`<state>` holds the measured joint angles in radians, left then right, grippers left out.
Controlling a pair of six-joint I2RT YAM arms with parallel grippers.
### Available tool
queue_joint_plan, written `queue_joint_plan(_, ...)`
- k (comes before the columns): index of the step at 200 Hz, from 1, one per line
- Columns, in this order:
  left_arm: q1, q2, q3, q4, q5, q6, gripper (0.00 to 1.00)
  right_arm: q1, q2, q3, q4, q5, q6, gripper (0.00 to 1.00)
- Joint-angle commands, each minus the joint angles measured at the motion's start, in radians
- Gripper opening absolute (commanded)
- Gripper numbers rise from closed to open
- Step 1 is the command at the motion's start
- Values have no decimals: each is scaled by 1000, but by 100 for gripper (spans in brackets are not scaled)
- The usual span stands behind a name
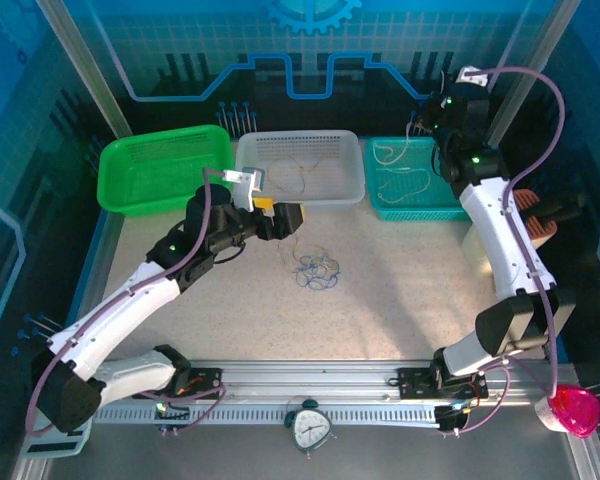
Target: Untangle the cables
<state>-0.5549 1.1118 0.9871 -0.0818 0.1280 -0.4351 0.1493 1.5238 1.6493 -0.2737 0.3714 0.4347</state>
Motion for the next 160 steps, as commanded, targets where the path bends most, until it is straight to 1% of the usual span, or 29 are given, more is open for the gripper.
queue_joint_plan(1,-7,-25,-17,-16,-11,30,99,-5,24,-28,54,67,-24,0)
queue_joint_plan(45,-7,-36,-28,-18,-13,26,99,-5,79,-54,60,100,-49,0)
queue_joint_plan(85,-7,-39,-31,-18,-11,20,99,-5,188,-28,-12,43,-45,0)
queue_joint_plan(109,-6,-42,-30,-20,-12,17,99,-5,260,-21,-44,30,-39,0)
queue_joint_plan(138,-6,-45,-25,-27,-13,19,99,-12,373,30,-123,-14,-48,0)
queue_joint_plan(160,-7,-50,-20,-33,-13,20,99,-32,479,127,-248,-74,-37,0)
